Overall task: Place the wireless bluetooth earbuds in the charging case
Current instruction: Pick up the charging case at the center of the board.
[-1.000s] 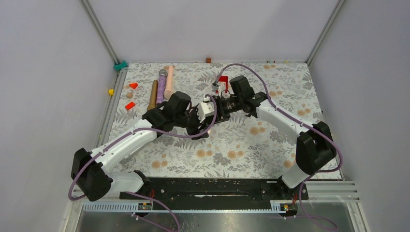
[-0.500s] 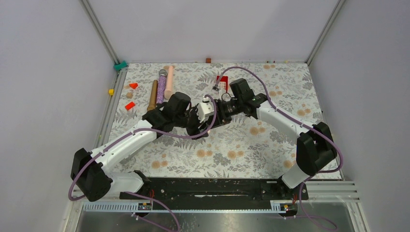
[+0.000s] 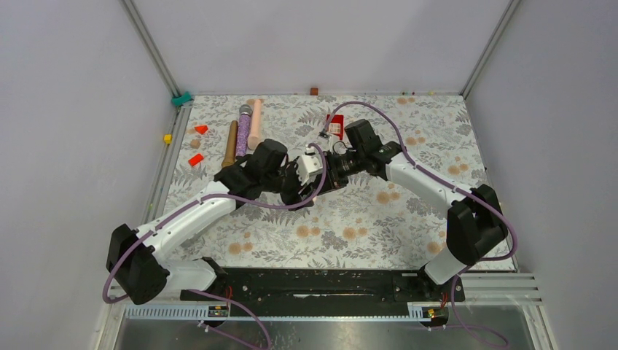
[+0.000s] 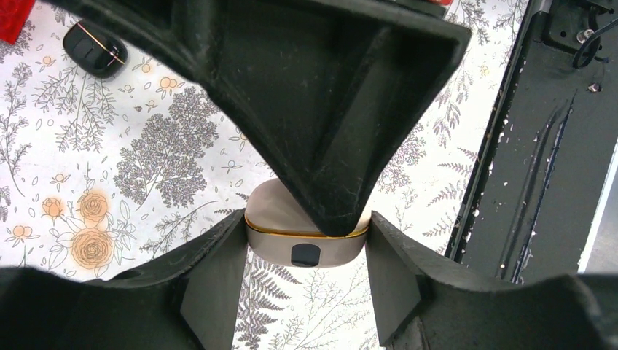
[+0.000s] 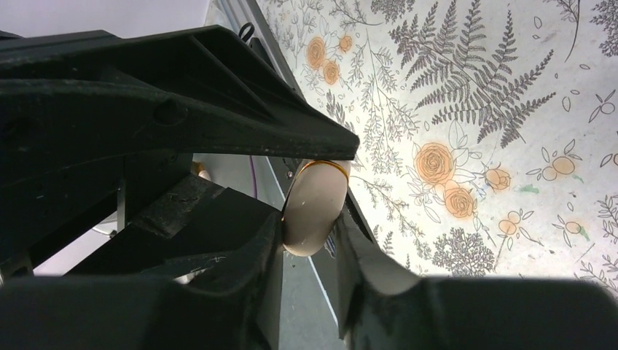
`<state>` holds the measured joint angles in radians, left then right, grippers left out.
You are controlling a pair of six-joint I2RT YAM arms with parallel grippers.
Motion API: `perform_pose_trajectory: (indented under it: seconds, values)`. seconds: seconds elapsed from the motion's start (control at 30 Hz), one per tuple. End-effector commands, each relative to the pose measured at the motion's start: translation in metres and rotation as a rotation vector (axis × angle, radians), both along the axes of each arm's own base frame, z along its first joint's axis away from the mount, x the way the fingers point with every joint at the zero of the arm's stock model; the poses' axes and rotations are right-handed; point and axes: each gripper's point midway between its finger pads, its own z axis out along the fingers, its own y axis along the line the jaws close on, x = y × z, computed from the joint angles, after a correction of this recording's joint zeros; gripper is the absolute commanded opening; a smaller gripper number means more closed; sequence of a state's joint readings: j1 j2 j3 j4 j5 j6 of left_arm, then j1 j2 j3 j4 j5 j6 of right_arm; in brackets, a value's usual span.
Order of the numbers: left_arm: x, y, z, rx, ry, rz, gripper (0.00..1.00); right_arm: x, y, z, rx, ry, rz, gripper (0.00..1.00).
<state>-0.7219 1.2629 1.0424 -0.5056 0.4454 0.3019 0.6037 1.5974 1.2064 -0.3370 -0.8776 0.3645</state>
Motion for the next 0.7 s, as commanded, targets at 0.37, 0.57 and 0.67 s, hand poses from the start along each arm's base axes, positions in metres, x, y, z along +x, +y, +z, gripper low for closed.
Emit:
perform_pose_trajectory:
  seconds: [0.37,0.57,0.67]
  values:
    - [0.005,0.002,0.036,-0.081,-0.113,0.023,0.98,-0.009,-0.005,0.037,0.037,-0.158,0.065,0.19]
    - [0.012,0.03,0.082,-0.174,-0.177,0.052,0.99,-0.016,-0.019,0.062,0.023,-0.29,0.113,0.21]
    - [0.005,0.045,0.1,-0.149,-0.225,0.015,0.99,-0.025,-0.03,0.08,0.024,-0.376,0.143,0.21]
